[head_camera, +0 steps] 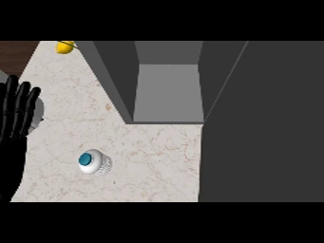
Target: Pick up the bottled water, place it into the cabinet and close the cabinet
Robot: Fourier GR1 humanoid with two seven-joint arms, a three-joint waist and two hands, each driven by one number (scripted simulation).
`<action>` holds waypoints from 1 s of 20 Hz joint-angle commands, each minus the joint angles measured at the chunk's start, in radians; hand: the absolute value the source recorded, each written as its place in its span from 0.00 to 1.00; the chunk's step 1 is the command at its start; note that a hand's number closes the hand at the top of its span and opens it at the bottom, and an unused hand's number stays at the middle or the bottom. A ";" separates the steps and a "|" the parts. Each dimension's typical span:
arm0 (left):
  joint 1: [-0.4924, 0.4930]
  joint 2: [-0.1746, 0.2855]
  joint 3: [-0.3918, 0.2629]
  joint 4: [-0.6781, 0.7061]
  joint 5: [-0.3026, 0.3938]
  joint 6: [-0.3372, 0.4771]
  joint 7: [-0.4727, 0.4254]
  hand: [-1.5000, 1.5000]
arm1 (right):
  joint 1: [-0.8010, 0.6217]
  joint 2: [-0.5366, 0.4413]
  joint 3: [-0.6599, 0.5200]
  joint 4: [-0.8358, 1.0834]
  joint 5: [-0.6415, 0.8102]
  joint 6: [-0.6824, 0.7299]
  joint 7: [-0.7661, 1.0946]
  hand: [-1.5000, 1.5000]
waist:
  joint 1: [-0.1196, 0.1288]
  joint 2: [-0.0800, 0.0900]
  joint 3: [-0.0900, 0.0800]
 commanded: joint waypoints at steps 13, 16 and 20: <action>0.276 -0.110 -0.312 -0.281 -0.215 0.643 0.237 0.00 | 0.238 0.026 0.269 -0.255 -0.040 0.117 0.124 0.00 | -0.001 -0.003 0.005; 0.386 -0.111 -0.456 -0.434 -0.359 0.654 0.327 0.00 | 0.267 0.021 0.275 -0.309 -0.051 0.103 0.181 0.00 | 0.002 -0.004 0.006; 0.387 -0.102 -0.492 -0.461 -0.448 0.668 0.384 0.00 | 0.274 0.050 0.399 -0.418 0.046 0.048 0.280 0.00 | 0.002 -0.004 0.006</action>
